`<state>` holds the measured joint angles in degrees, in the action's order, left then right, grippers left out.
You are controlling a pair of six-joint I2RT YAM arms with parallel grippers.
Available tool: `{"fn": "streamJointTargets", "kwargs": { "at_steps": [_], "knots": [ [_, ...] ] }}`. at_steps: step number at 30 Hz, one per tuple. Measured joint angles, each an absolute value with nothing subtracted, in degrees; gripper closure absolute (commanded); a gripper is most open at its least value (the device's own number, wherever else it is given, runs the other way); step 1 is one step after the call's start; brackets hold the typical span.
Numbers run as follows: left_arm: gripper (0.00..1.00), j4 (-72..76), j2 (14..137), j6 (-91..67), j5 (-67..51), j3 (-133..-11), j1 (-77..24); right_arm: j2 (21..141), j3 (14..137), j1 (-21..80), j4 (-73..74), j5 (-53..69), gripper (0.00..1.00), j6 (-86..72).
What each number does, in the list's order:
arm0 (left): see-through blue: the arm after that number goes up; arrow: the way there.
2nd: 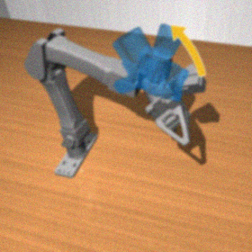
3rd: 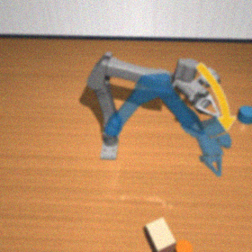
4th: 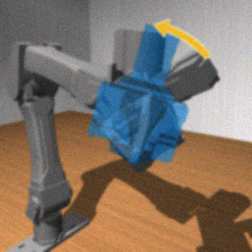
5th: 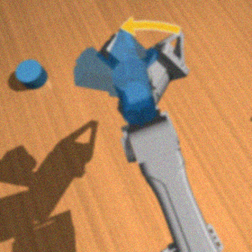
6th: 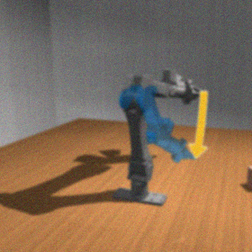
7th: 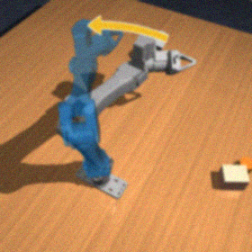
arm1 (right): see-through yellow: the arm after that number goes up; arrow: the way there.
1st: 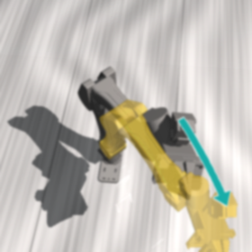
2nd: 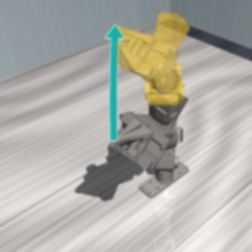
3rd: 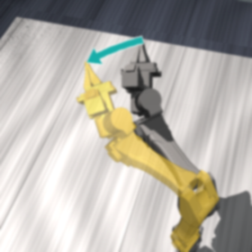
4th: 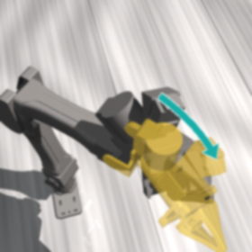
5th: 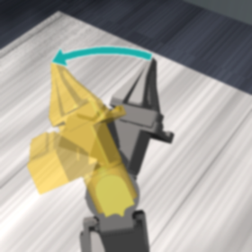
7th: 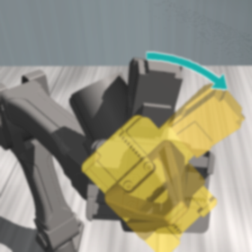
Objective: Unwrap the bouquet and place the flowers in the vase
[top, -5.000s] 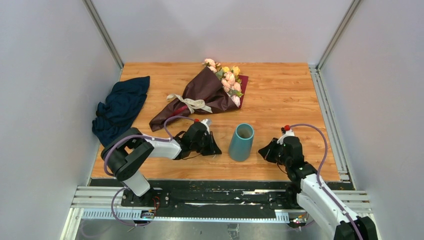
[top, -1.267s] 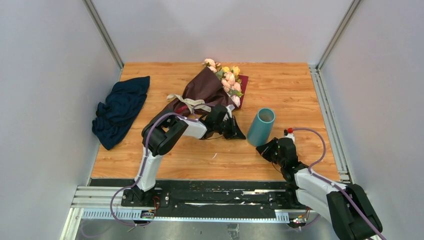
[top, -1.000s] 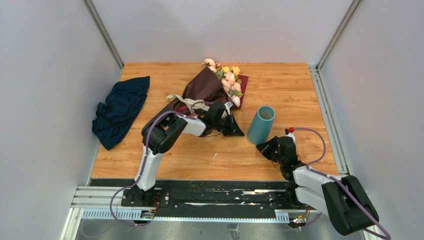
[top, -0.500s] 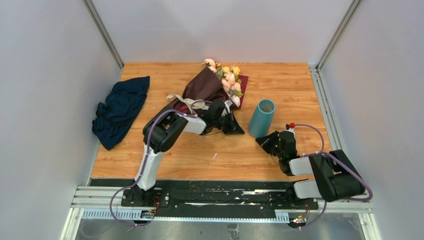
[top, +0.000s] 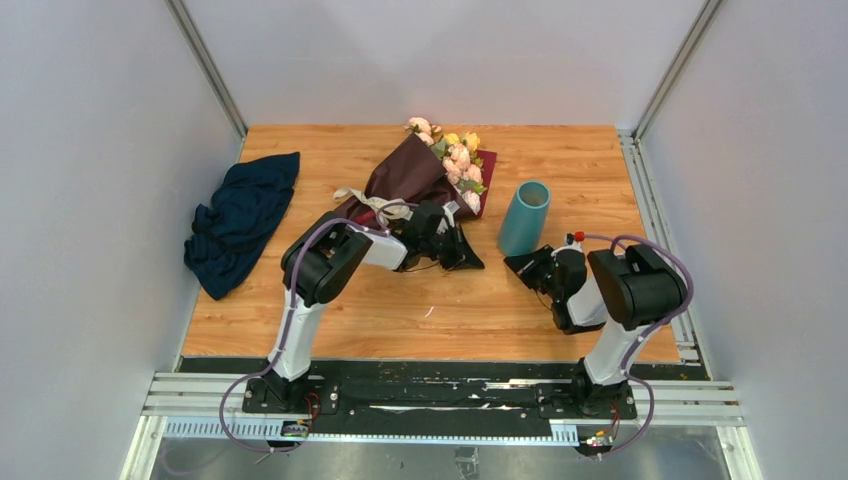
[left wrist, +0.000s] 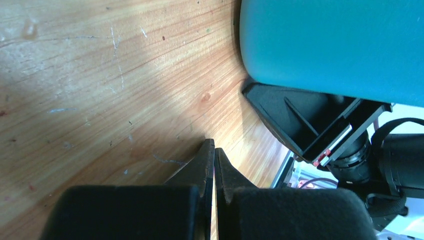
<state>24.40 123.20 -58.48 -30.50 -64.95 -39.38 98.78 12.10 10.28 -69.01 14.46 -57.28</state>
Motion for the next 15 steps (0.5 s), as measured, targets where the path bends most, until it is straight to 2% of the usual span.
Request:
{"fn": "streamJointTargets", "kwargs": {
  "at_steps": [6, 15],
  "knots": [
    [1.00, 24.8, 122.3, -58.0, -30.6, -63.4, -39.0, 104.6, 13.7, 9.4, -75.8, 16.0, 1.00, -58.4],
    [1.00, 25.2, 121.5, -57.3, -30.8, -62.2, -38.7, 107.2, 15.6, 7.3, -76.9, 19.4, 1.00, -60.8]
  ]
}}
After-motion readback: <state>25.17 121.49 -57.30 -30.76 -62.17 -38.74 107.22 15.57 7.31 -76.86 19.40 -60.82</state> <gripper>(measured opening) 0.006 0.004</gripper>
